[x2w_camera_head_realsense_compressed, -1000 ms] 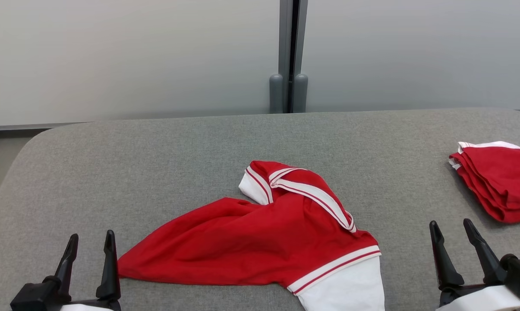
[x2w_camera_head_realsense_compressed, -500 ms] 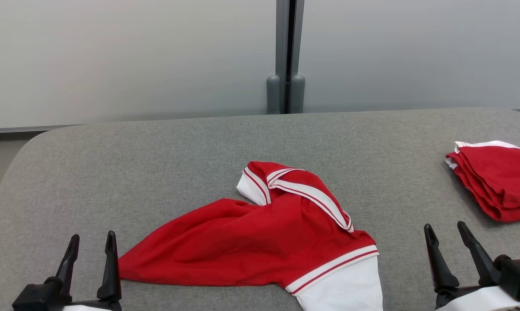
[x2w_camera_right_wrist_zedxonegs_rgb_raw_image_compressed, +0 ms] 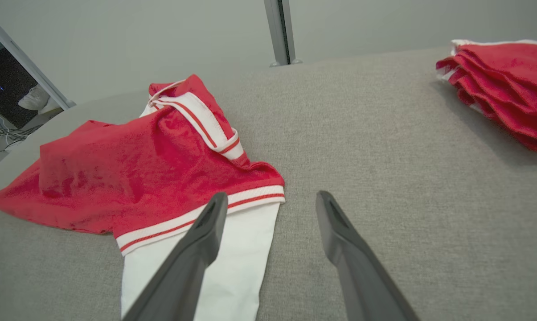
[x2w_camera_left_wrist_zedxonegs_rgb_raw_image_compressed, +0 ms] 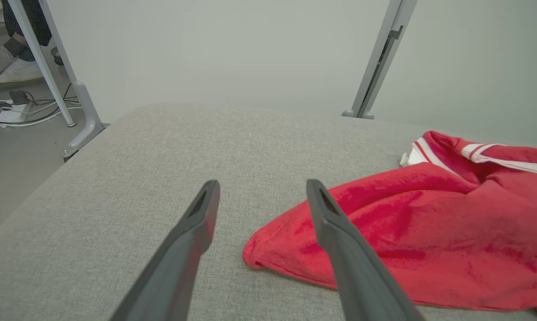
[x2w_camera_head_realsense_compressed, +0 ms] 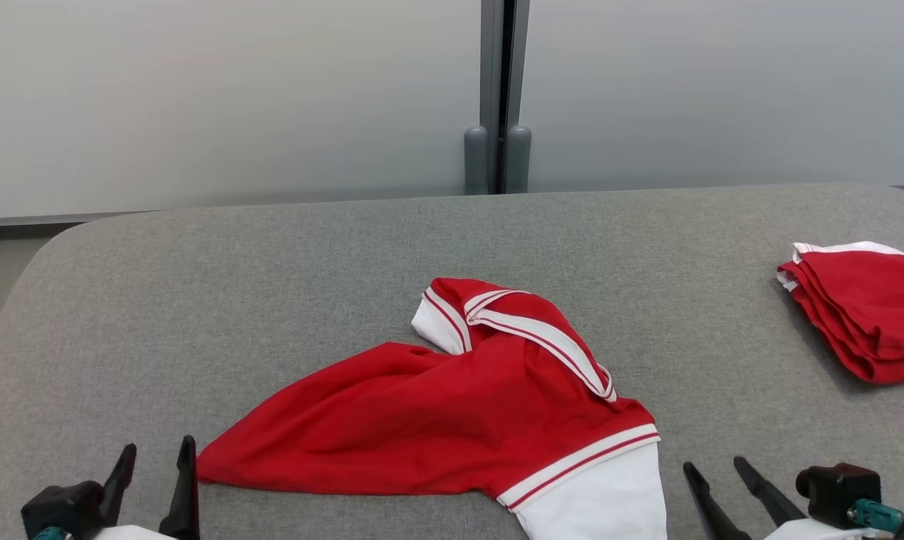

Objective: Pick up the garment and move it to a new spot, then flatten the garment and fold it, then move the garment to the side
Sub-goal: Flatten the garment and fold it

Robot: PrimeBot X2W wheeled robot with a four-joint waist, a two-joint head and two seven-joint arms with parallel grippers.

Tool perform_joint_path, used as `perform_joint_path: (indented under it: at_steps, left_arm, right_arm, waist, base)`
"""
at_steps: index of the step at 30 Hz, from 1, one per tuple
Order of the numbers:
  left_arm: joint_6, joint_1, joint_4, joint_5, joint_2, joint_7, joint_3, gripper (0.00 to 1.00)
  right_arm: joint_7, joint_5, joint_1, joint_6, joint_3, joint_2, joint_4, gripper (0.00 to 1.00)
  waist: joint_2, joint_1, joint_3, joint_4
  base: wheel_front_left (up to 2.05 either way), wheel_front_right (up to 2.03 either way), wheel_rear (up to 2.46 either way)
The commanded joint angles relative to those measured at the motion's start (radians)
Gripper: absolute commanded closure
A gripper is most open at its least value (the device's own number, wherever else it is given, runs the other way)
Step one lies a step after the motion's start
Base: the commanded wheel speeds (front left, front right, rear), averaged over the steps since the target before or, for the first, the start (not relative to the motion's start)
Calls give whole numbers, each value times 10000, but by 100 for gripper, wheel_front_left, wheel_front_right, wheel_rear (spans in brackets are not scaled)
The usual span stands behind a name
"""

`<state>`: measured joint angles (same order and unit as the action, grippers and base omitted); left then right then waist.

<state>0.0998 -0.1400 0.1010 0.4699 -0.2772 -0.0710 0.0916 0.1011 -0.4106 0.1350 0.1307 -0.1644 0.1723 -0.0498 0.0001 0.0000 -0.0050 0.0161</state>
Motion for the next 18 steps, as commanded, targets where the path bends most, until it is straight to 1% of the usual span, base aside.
perform_joint_path:
  at_steps: [1, 4, 6, 7, 10, 14, 16, 18]
  left_arm:
    - [-104, -54, 47, 150, -125, 425, 93, 0]
    - [-257, 45, 207, 356, -337, 1348, 267, 0]
    - [-419, 236, 336, 498, -494, 1807, 346, 0]
    - [-419, 236, 336, 498, -494, 1807, 346, 0]
    - [-674, 471, 664, 659, -640, 2310, 486, 0]
    - [-981, 944, 1160, 816, -761, 2610, 597, 0]
    - [-1198, 1167, 1422, 899, -739, 2696, 709, 0]
    - [-1362, 1391, 1683, 954, -741, 2809, 810, 0]
  right_arm:
    - [460, -216, 143, 3, -64, 107, -51, 0]
    - [1465, -636, 338, 3, -145, 81, -166, 0]
    - [1943, -819, 369, 3, -172, 49, -173, 0]
    - [1943, -819, 369, 3, -172, 49, -173, 0]
    - [2618, -1250, 483, 3, -365, -75, -282, 0]
    - [3349, -1638, 534, 3, -526, -253, -452, 0]
    - [3735, -1686, 576, 3, -564, -272, -513, 0]
    - [3887, -1660, 509, 3, -536, -324, -456, 0]
  waist:
    - [-1, 0, 64, 32]
    - [-1, 0, 196, 54]
    - [-1, 0, 268, 71]
    - [-1, 0, 268, 71]
    - [-1, 0, 312, 90]
    - [-1, 0, 358, 69]
    - [-1, 0, 393, 62]
    - [-1, 0, 476, 50]
  base:
    - [0, 0, 0]
    - [0, 0, 0]
    - [0, 0, 0]
    - [0, 0, 0]
    - [0, 0, 0]
    - [0, 0, 0]
    - [0, 0, 0]
    - [0, 0, 0]
